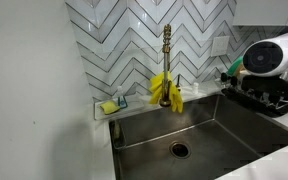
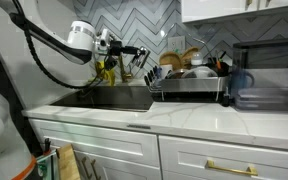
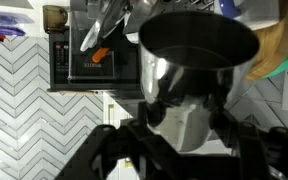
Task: Flip the silver cup to its side, pick up the silver cup and hang it on the first cup hanger on the dish rack
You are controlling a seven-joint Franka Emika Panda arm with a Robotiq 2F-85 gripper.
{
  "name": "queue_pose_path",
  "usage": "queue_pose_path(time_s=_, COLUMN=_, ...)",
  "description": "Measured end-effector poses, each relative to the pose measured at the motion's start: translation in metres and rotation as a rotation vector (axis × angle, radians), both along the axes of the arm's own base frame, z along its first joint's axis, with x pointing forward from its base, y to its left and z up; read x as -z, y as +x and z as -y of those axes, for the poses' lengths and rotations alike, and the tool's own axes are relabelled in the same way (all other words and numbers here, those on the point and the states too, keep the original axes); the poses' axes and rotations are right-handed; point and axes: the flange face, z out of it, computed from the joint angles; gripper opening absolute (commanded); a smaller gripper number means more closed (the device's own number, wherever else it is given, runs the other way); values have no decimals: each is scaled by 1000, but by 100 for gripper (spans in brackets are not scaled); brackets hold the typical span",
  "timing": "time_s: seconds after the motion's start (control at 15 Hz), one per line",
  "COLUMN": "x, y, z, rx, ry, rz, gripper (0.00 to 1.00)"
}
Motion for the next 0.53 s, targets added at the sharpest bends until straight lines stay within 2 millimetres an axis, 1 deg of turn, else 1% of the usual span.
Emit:
queue_pose_path(time_s=0.27, x=17, y=3, z=0, rx=5, ry=-54, rz=35, gripper=41)
queue_pose_path(time_s=0.53, x=33, y=7, z=-2, rx=0, ry=-65, rz=68, gripper=41)
